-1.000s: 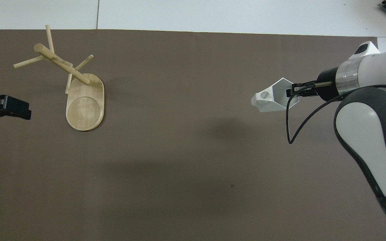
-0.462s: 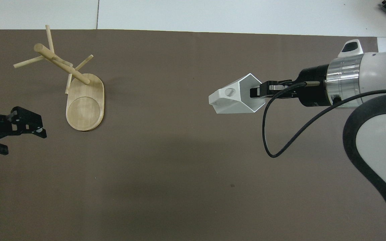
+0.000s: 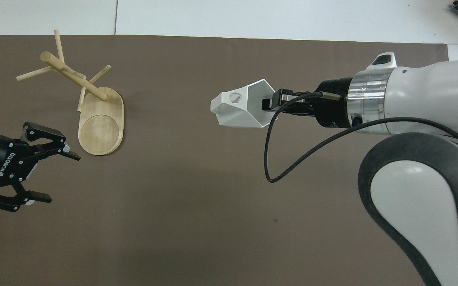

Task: Hang cup on rack
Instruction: 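Lift the mug with the right gripper while the left gripper approaches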

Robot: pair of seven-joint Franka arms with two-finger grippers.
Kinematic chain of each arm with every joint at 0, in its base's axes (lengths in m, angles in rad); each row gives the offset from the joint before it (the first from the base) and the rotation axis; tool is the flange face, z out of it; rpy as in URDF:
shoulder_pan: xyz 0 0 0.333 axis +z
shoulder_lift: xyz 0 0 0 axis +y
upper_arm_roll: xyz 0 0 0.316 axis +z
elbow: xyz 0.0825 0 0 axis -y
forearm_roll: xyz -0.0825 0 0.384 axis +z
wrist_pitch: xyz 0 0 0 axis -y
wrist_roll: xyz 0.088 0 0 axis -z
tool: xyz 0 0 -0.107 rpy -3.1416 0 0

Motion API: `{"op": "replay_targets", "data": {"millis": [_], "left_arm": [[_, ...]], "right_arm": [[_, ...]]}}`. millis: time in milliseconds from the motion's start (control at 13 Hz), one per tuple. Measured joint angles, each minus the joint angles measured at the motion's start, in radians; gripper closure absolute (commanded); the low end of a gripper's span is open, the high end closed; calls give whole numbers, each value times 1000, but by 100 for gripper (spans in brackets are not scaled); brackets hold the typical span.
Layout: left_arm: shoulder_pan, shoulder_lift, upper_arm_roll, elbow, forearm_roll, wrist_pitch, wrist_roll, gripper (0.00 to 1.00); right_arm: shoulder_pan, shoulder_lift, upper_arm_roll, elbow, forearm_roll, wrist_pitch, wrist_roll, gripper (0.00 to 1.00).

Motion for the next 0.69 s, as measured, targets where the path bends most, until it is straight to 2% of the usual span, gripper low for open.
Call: {"op": "replay_targets", "data": {"millis": [385,692], "left_arm": [[17,-35,1,-142,-255,239,-211,0],[-1,-24,-14,-196,-362,393,-287,0]], "right_arm": [[4,64,102,-2,1,99,4,100],[19,130,198,-2,2,255,86,100]]}}
